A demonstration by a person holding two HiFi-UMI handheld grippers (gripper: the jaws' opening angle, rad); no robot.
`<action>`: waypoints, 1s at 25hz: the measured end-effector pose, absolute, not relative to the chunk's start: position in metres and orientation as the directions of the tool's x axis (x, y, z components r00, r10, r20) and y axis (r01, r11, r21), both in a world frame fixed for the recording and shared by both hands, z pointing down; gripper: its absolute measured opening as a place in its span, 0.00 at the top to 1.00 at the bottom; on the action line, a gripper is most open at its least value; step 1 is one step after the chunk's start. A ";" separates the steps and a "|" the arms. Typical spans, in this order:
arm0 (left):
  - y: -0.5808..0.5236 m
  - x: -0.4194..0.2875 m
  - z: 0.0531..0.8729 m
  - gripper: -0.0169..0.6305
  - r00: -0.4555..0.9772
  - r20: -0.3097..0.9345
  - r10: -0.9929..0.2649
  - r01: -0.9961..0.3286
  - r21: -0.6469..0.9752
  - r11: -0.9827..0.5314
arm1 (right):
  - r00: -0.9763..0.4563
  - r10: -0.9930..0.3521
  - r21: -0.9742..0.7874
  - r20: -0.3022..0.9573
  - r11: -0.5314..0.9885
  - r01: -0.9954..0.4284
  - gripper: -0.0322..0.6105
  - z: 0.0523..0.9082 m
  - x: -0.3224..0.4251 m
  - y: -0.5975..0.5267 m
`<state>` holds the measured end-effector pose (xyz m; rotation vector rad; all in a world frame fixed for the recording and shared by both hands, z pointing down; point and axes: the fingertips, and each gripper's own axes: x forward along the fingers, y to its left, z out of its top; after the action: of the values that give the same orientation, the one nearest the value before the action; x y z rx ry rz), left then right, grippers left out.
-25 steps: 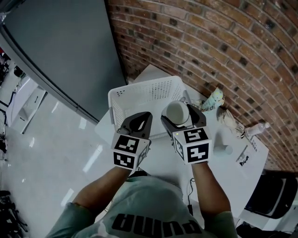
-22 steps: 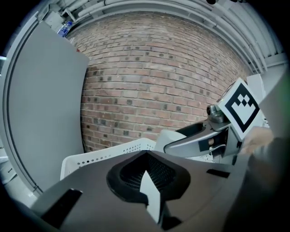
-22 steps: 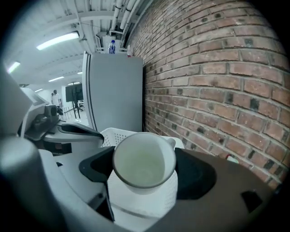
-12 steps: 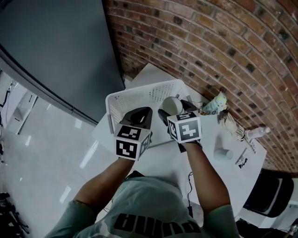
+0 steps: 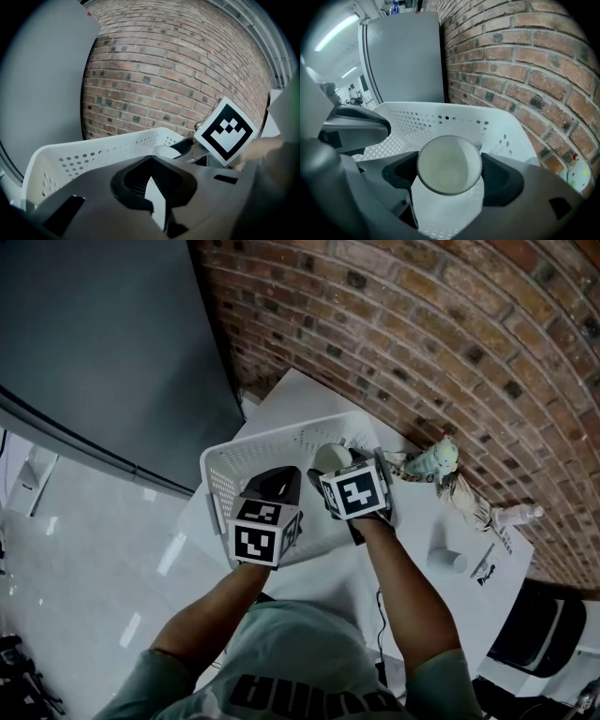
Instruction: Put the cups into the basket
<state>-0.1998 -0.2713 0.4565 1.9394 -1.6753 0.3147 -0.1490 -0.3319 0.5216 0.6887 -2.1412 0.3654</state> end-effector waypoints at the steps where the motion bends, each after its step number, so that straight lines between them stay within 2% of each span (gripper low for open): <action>1: -0.273 -0.199 0.460 0.96 0.198 0.520 -0.831 -0.964 0.256 -0.070 | -0.482 -0.341 -0.014 0.808 0.805 -0.593 0.35 0.528 -0.148 -0.334; 16: -0.279 -0.198 0.486 0.96 0.232 0.575 -0.785 -0.956 0.282 -0.076 | -0.328 -0.248 -0.046 0.912 0.732 -0.680 0.35 0.593 -0.144 -0.336; 25: -0.276 -0.197 0.487 0.96 0.249 0.581 -0.775 -0.955 0.282 -0.095 | -0.333 -0.259 -0.029 0.907 0.750 -0.661 0.35 0.609 -0.152 -0.340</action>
<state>-0.1969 -0.2758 0.4866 1.9144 -1.5718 0.3798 -0.1521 -0.3402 0.6088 0.7035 -1.9136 0.4879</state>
